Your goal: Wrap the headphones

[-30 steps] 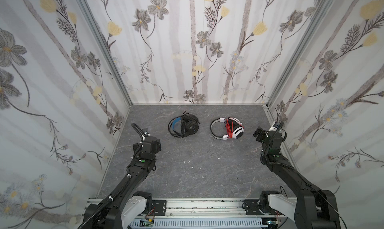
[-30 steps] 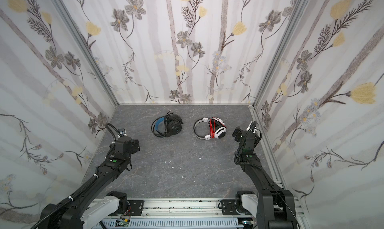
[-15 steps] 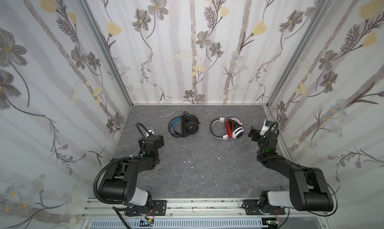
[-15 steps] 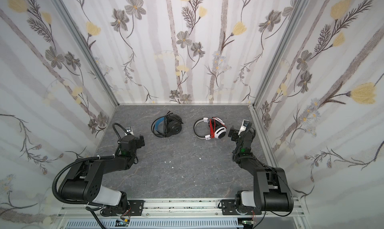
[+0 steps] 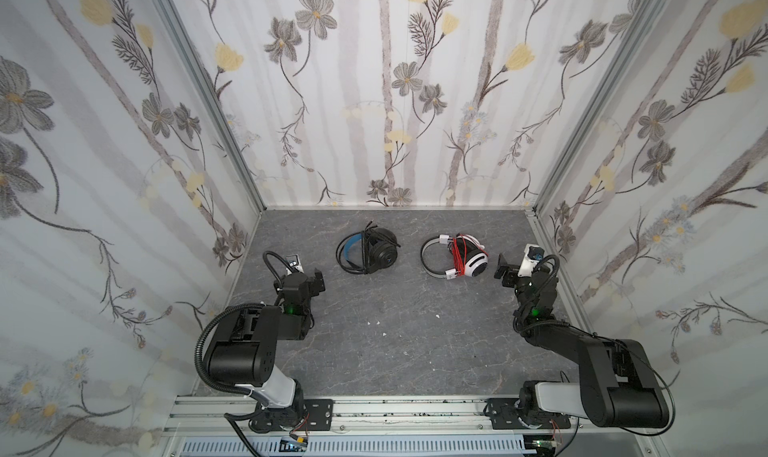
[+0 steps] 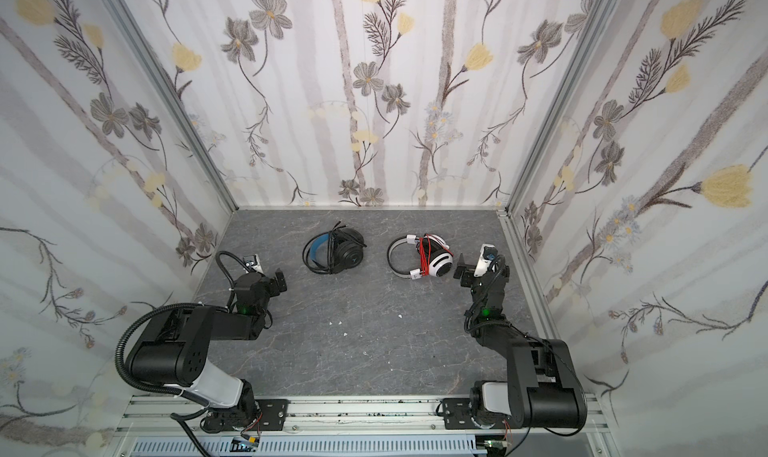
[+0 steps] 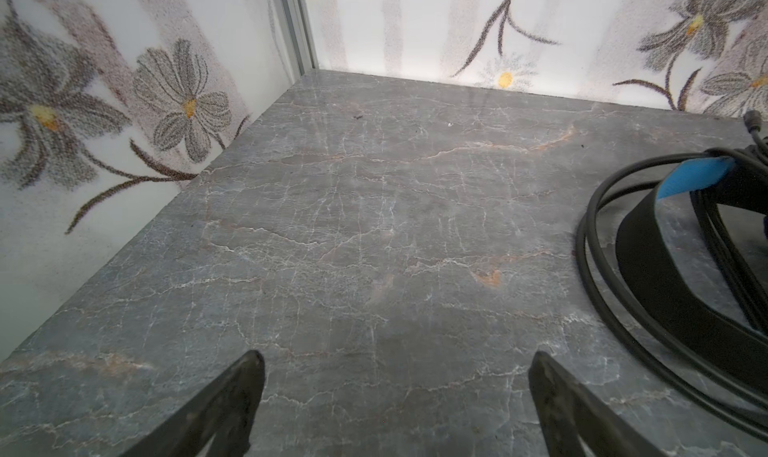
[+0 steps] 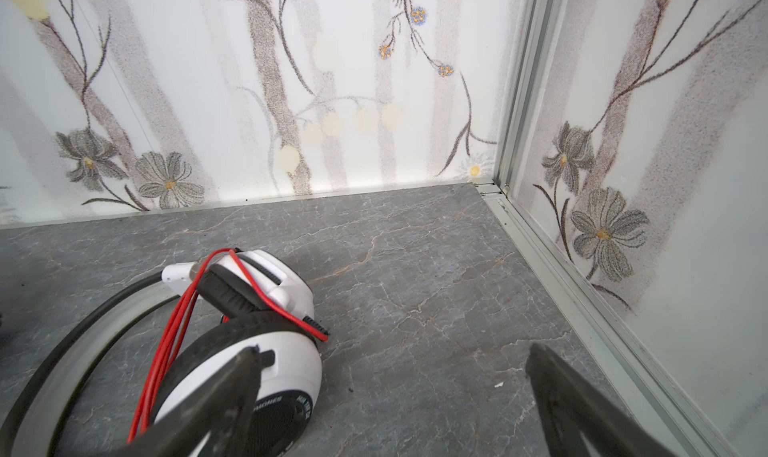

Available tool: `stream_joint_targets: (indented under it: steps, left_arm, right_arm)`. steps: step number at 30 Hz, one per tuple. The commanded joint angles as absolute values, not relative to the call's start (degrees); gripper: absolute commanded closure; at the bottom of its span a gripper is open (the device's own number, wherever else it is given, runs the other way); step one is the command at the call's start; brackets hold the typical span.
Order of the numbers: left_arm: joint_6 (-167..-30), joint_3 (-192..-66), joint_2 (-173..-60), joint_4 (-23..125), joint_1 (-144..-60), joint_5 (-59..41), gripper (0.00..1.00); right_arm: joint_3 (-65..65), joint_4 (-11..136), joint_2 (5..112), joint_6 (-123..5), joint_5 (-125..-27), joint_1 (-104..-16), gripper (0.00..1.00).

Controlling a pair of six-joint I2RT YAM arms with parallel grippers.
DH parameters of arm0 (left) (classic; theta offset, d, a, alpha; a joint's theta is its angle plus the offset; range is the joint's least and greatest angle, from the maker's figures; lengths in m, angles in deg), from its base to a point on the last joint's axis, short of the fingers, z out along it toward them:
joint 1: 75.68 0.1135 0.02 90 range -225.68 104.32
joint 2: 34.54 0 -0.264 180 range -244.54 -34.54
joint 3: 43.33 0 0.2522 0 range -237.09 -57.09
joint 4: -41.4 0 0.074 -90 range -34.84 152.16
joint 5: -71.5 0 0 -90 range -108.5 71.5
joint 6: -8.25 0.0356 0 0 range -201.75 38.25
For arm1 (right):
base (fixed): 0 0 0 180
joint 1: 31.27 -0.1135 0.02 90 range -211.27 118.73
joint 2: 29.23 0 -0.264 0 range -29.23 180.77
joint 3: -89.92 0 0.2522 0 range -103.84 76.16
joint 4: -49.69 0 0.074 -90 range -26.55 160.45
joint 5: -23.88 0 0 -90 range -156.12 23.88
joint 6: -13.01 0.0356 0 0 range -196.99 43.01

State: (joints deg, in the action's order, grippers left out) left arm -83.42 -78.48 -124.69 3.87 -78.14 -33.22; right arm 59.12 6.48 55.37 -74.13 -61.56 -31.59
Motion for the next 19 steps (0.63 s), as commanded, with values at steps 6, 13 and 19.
stream_joint_targets:
  steps: [6,13,19]
  left_arm:
    - [-83.85,-78.26,-124.77,0.06,-78.08,-32.75,0.00]
    - [-83.85,-78.33,-124.76,0.24,-78.10,-32.73,0.00]
    - [-83.81,-78.33,-124.80,0.32,-78.10,-32.74,0.00]
  right_arm:
    - [64.05,-11.54,57.90,-76.08,-61.92,-32.49,0.00]
    - [63.73,-9.33,57.08,-75.98,-61.80,-32.52,0.00]
    - [64.14,-10.38,57.00,-76.02,-61.73,-32.50,0.00]
